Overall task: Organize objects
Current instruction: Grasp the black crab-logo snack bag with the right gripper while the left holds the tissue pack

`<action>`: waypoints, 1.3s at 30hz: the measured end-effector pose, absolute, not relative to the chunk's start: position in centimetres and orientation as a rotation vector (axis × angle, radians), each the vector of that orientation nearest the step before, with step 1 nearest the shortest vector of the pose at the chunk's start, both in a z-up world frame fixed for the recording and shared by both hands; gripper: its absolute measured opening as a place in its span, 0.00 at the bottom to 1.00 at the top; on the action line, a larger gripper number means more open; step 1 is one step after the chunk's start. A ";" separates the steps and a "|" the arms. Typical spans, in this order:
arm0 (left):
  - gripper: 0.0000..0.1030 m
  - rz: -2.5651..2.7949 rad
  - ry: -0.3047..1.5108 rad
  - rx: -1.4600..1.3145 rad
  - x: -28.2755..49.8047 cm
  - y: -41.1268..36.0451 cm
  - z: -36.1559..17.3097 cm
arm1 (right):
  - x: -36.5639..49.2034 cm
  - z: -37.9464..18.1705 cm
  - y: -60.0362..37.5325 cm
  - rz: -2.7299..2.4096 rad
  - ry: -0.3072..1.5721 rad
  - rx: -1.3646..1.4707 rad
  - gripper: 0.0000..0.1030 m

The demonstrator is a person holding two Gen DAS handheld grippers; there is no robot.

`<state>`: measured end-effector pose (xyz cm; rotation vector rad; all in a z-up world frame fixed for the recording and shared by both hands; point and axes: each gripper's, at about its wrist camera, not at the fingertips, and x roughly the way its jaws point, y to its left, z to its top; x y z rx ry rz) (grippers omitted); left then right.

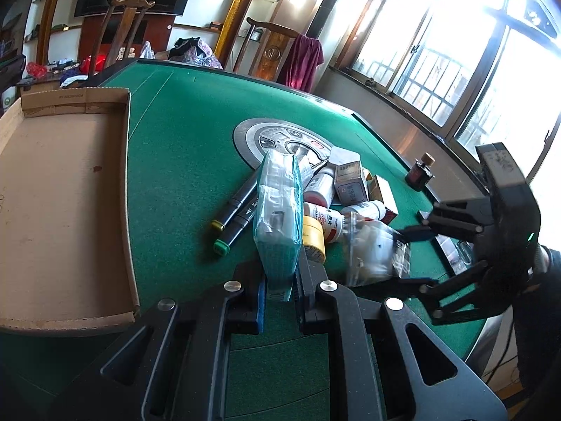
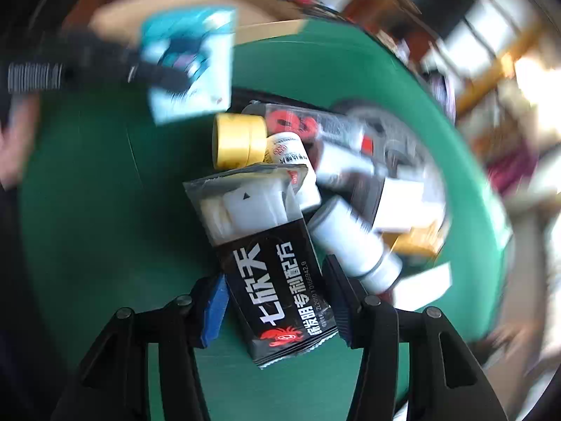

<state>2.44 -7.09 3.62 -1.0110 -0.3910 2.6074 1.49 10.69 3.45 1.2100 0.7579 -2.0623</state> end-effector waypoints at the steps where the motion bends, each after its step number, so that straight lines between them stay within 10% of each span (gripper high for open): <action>1: 0.11 2.608 -0.388 -1.008 2.5 -7.0 3.7 | 1.3 3.6 11.2 -2.086 0.665 1.244 0.50; 22: 0.11 2.602 -0.410 -1.029 2.2 -7.4 3.5 | 2.6 1.4 10.4 -2.356 0.671 1.189 0.40; 39: 0.11 2.617 -0.423 -0.962 3.0 -7.9 4.1 | 1.2 4.5 10.1 -2.508 0.075 0.946 0.40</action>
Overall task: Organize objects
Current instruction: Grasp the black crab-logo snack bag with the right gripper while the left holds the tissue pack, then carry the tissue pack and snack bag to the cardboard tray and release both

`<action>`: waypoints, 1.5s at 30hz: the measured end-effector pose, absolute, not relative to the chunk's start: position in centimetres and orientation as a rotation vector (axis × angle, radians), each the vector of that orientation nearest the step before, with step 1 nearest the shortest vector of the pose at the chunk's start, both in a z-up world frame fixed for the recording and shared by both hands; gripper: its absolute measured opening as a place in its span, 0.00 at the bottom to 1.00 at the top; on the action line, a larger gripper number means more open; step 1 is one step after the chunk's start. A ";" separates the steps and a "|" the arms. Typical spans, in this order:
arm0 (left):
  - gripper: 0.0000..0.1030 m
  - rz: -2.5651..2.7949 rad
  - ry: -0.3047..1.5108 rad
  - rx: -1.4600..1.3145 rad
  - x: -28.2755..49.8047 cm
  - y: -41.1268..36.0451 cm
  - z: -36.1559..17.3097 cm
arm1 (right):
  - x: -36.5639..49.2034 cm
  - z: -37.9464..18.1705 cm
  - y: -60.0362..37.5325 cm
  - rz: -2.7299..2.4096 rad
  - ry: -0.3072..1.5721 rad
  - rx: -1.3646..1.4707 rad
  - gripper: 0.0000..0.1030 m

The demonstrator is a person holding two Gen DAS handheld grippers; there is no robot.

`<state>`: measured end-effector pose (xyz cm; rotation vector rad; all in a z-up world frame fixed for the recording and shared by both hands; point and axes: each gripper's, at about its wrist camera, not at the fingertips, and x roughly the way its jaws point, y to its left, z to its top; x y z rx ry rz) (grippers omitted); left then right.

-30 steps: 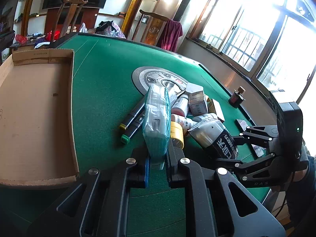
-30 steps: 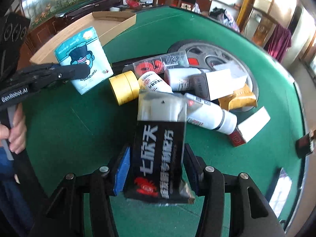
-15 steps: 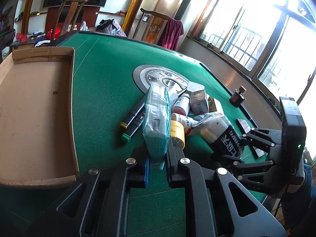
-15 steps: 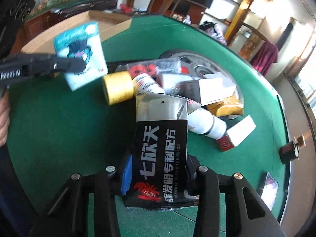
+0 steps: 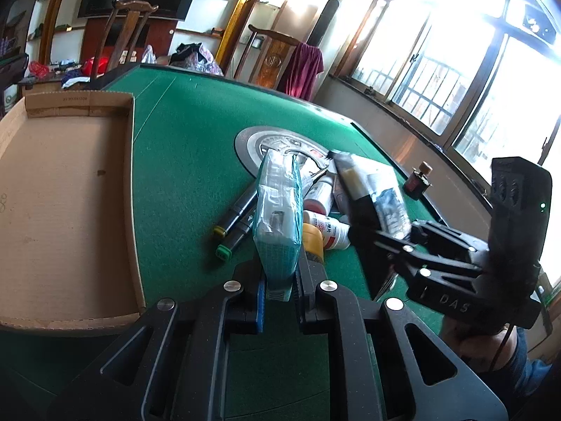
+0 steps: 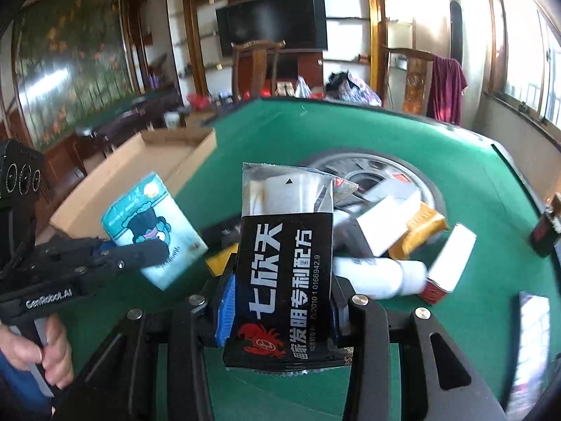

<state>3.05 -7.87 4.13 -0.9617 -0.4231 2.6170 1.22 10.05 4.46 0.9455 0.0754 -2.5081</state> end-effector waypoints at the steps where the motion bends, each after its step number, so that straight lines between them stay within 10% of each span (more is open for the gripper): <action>1: 0.11 2.619 -0.413 -0.952 3.1 -7.7 4.2 | 1.3 4.6 10.3 -2.505 0.059 0.932 0.40; 45: 0.11 2.683 -0.533 -0.929 5.1 -12.5 6.9 | 0.6 5.3 7.9 -2.383 -0.045 1.055 0.40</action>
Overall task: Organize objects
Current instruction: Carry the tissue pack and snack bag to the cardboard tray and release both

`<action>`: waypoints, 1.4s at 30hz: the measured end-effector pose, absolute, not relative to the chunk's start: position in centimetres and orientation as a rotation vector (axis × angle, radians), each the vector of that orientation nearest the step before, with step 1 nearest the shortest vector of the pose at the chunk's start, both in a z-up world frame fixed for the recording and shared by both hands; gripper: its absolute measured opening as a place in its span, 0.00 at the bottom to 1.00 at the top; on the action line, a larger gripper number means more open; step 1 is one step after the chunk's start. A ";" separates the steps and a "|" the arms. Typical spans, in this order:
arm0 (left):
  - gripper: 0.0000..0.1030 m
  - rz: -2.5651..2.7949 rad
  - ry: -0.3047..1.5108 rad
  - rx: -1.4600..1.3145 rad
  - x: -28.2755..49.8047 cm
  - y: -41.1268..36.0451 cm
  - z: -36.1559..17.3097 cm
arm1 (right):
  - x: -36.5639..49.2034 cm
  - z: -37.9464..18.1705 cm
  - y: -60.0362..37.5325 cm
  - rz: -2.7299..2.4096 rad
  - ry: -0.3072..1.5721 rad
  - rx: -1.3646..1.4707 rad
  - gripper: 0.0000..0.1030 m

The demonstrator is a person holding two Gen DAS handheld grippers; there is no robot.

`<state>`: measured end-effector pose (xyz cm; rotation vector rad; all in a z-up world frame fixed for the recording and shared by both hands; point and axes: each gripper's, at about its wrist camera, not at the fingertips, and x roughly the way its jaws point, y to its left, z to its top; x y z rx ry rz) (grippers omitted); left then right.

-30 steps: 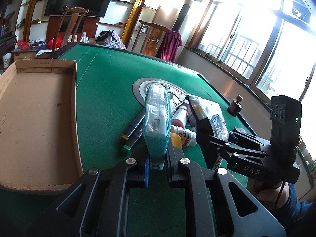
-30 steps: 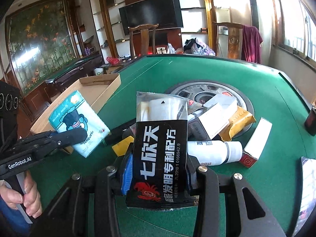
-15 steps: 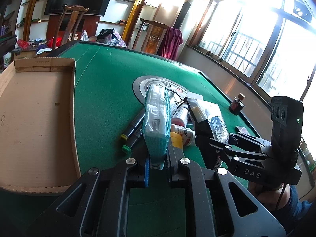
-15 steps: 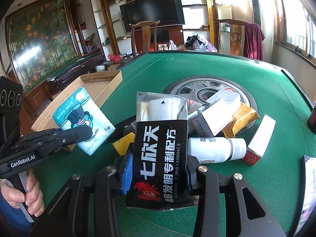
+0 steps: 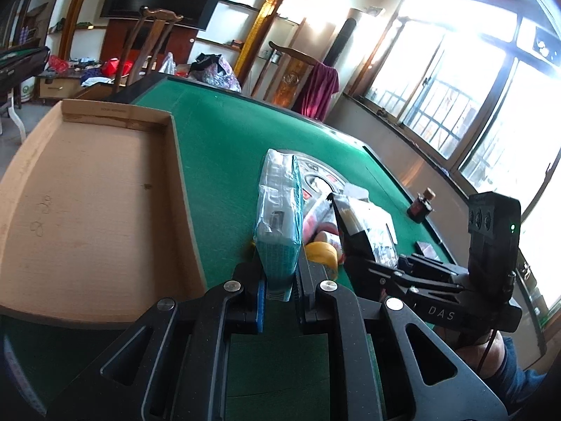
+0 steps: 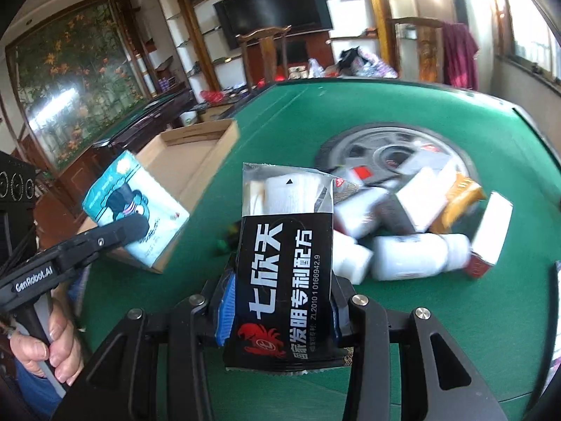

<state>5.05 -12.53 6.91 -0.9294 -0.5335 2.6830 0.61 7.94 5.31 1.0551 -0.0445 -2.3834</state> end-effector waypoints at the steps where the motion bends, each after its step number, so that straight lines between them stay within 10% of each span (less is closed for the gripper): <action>1: 0.11 2.688 -0.550 -0.923 5.2 -13.4 7.4 | 0.6 5.8 7.0 -2.371 -0.026 1.049 0.40; 27: 0.12 2.617 -0.792 -1.274 -9.4 -28.7 7.0 | -13.3 7.4 -11.5 -2.246 0.126 1.214 0.40; 42: 0.11 2.608 -0.809 -1.257 -4.5 -30.9 5.8 | -18.7 3.5 -16.9 -2.233 0.152 1.342 0.40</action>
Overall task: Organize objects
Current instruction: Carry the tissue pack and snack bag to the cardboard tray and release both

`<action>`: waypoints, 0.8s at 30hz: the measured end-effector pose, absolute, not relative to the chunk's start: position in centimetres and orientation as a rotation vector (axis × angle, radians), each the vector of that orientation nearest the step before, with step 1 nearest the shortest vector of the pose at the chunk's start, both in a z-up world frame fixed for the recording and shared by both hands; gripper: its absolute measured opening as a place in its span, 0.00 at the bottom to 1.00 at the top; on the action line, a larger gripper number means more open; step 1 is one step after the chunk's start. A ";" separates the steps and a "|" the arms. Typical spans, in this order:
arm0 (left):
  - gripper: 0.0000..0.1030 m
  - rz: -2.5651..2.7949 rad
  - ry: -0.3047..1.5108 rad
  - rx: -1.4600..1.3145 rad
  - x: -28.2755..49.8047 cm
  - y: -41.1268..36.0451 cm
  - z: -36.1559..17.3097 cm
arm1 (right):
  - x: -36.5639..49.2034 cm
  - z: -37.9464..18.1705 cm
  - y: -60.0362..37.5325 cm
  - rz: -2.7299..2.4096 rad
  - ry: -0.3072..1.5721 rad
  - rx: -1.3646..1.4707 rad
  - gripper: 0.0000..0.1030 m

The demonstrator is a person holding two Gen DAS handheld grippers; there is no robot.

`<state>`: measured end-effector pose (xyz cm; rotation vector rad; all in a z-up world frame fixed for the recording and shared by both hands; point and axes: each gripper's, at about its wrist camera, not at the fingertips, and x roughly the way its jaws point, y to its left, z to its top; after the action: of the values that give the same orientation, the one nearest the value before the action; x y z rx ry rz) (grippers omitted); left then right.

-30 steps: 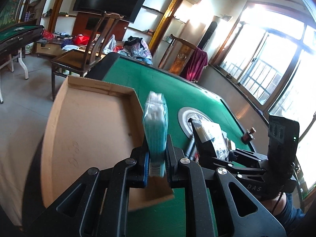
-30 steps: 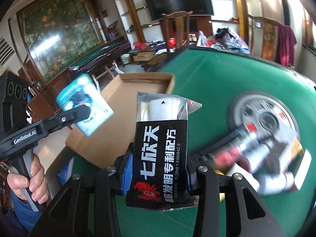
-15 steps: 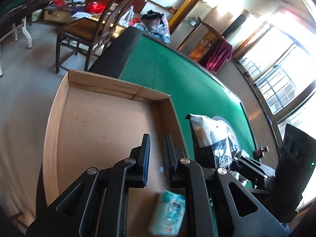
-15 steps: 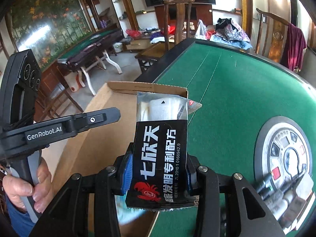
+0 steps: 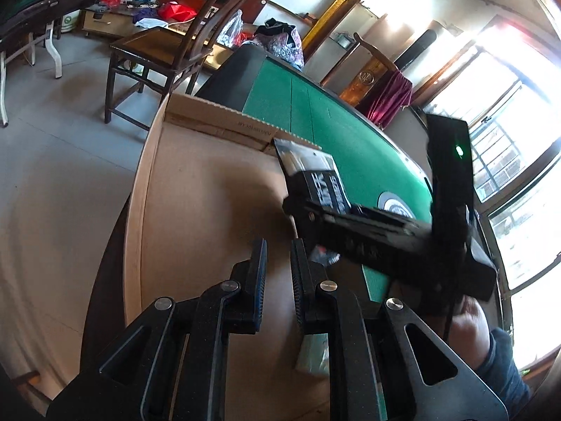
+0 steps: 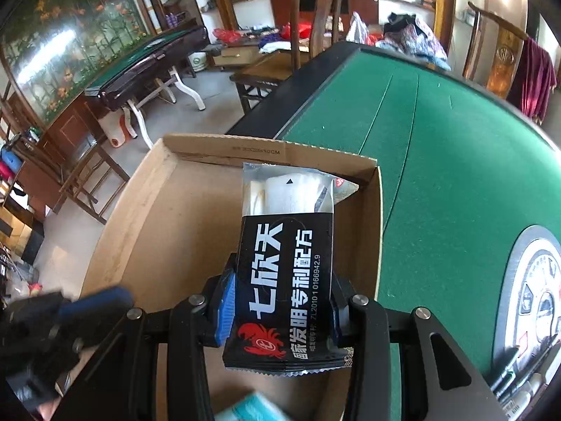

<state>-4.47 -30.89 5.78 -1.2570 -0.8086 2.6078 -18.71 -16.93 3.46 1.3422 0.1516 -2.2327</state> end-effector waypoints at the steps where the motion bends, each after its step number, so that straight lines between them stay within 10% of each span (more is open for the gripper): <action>1: 0.12 2.604 -0.798 -1.265 -4.4 -30.8 5.6 | -19.0 3.2 -17.0 -2.236 0.154 1.350 0.40; 12: 0.12 2.515 -0.705 -1.300 -3.6 -27.4 5.5 | -19.3 4.1 -16.2 -2.226 0.103 1.343 0.50; 19: 0.46 2.463 -0.446 -1.332 -0.7 -22.4 6.4 | -16.7 7.8 -12.6 -2.211 0.004 1.218 0.62; 24: 0.47 2.568 -0.095 -1.423 0.4 -18.6 5.5 | -12.8 9.3 -8.4 -2.208 -0.069 1.124 0.62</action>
<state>0.38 -18.59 5.53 -1.4226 -0.0946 2.5676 -12.82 -8.39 9.33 1.1237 -0.0686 -2.2085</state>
